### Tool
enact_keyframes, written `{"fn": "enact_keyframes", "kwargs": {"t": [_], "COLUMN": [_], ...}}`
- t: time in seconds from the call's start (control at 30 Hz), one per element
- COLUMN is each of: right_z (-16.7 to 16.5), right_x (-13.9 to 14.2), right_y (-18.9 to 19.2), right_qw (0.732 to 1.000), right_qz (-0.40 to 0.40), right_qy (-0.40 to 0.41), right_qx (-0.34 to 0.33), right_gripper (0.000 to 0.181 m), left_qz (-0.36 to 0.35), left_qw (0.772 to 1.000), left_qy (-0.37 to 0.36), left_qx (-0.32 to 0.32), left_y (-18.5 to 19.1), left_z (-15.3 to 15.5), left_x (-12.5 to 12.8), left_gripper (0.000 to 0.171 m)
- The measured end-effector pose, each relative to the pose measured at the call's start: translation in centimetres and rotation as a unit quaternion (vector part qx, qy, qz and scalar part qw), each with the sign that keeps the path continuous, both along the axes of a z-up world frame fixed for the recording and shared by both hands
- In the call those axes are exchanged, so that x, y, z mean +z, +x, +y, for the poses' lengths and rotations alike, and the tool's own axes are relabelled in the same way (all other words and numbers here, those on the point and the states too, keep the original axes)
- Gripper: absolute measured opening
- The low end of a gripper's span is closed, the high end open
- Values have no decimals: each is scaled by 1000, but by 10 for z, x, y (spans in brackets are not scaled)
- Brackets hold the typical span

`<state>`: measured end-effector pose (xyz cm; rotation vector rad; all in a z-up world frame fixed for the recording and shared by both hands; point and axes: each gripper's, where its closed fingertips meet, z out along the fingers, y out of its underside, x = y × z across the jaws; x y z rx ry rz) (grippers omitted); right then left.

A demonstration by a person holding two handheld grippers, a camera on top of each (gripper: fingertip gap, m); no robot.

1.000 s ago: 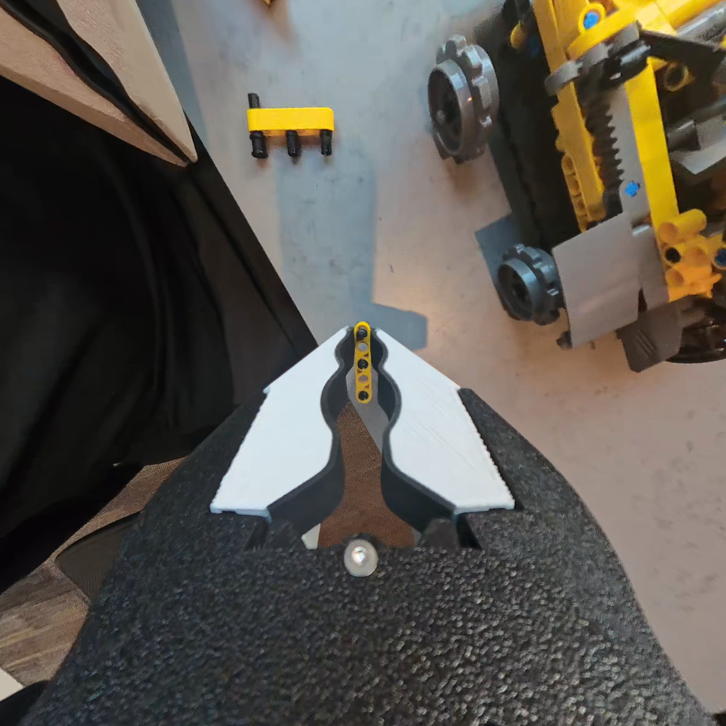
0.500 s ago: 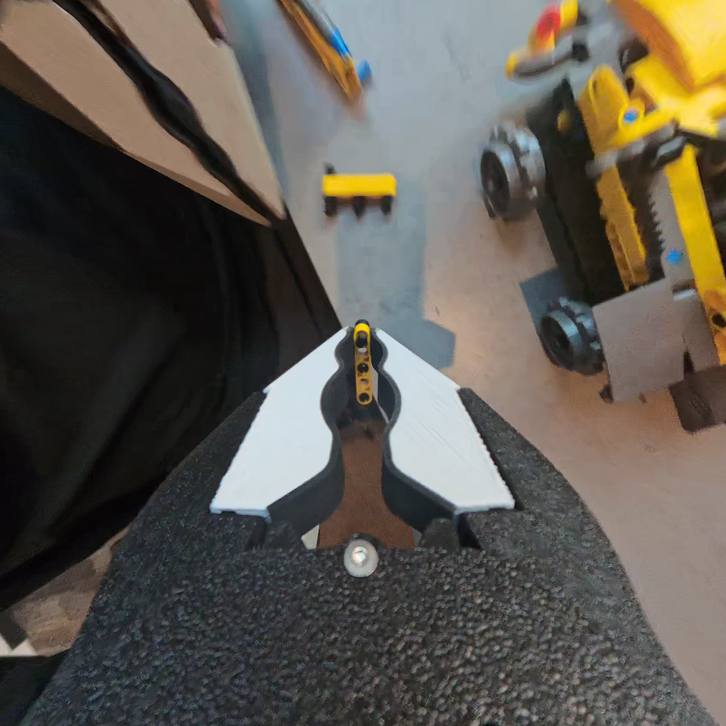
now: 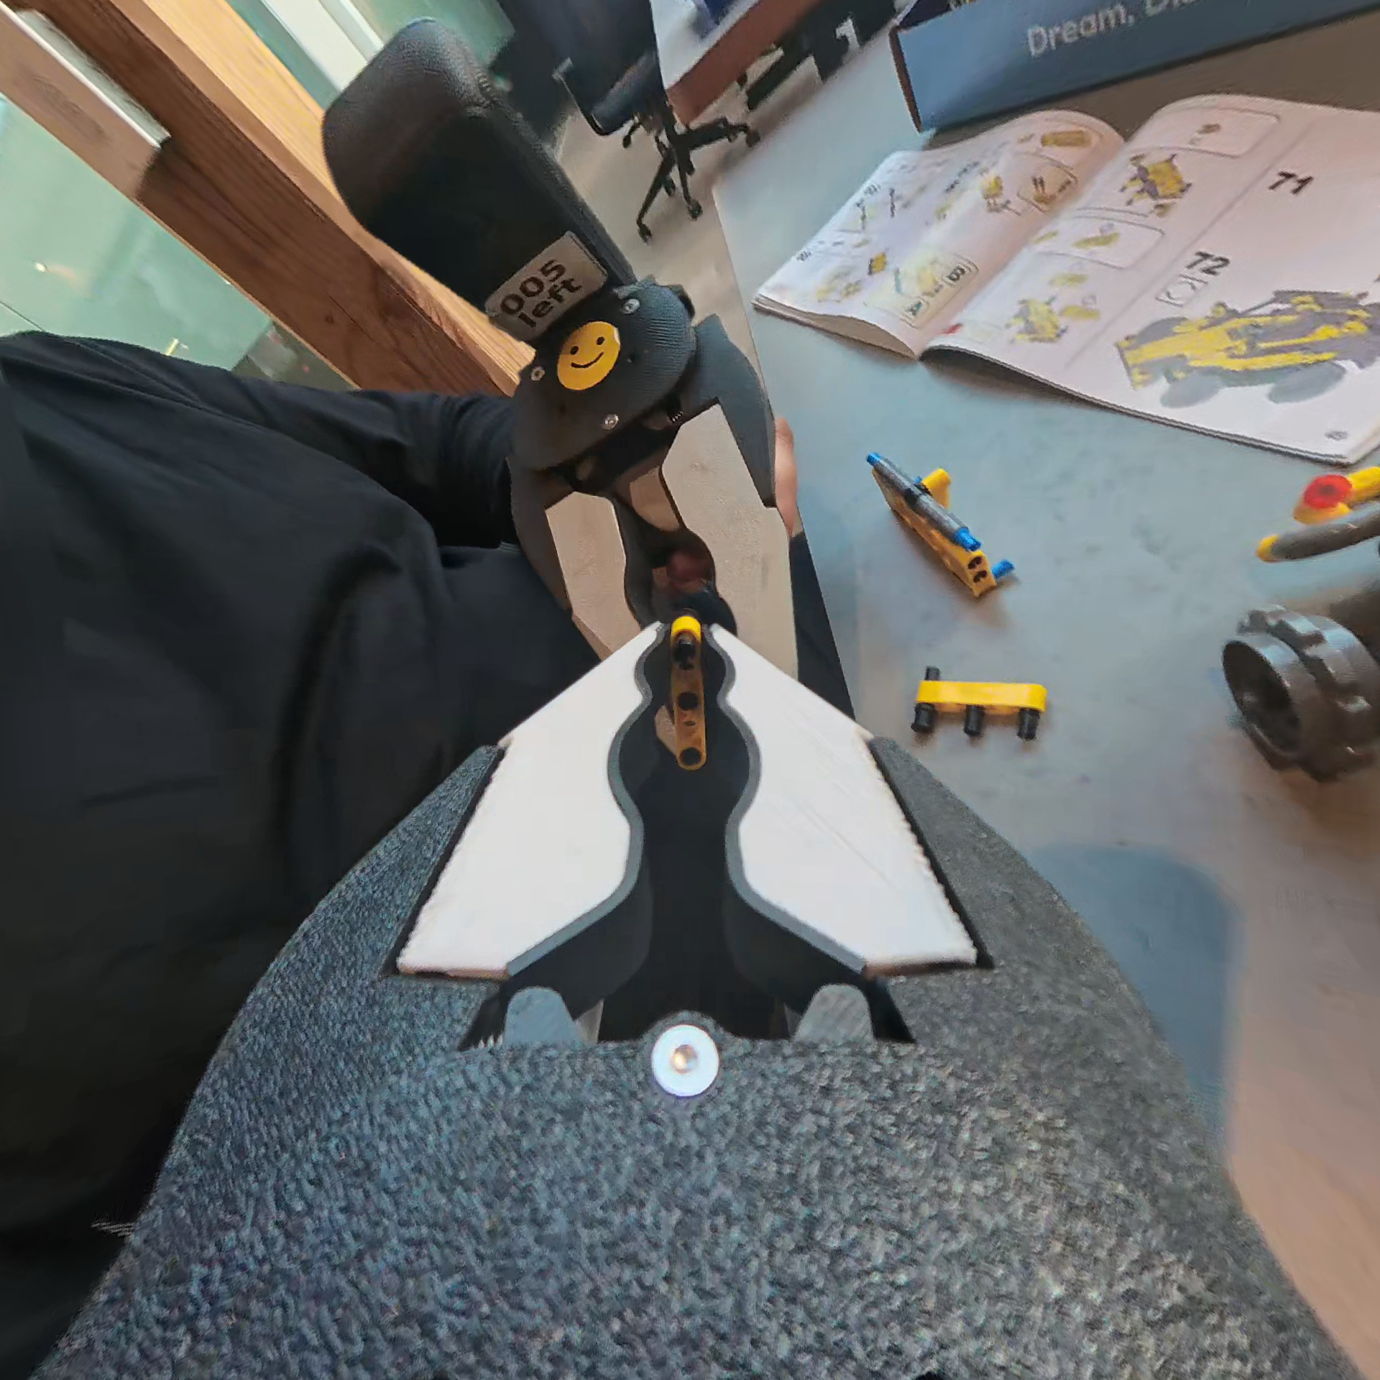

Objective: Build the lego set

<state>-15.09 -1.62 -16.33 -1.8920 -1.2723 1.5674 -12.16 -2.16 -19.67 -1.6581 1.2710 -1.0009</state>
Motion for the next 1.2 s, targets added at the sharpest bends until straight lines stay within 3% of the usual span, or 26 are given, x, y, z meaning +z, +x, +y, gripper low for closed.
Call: {"fn": "enact_keyframes", "kwargs": {"t": [0.13,0.3,0.4,0.6,0.7,0.77,0.93,1.1,1.2], "right_z": [-1,2,9,23,37,39,28,22,19], "right_x": [6,9,-1,-19,-31,-41,-56,-55,-55], "right_y": [-12,-13,-5,3,14,18,9,7,0], "right_qw": [999,997,994,982,967,961,960,954,955], "right_qz": [39,44,12,-37,-100,-125,-148,-157,-148], "right_qy": [23,57,91,139,183,199,208,237,241], "right_qx": [-9,-30,-59,-120,-147,-147,-112,-93,-87], "right_gripper": [7,9,20,27,27,27,31,34,34], "left_qz": [-41,-58,-51,1,107,163,183,153,156], "left_qw": [998,997,998,996,986,983,981,980,981], "left_qy": [-42,-40,-39,9,88,64,-59,-123,-114], "left_qx": [-13,-11,-1,88,87,58,14,-21,-8], "left_y": [1,-5,-8,-31,-53,-61,-61,-51,-52], "left_z": [-4,-2,2,40,53,47,27,9,14], "left_x": [9,13,12,0,-15,-32,-58,-57,-59], "left_gripper": [4,1,1,0,1,1,1,1,1]}}
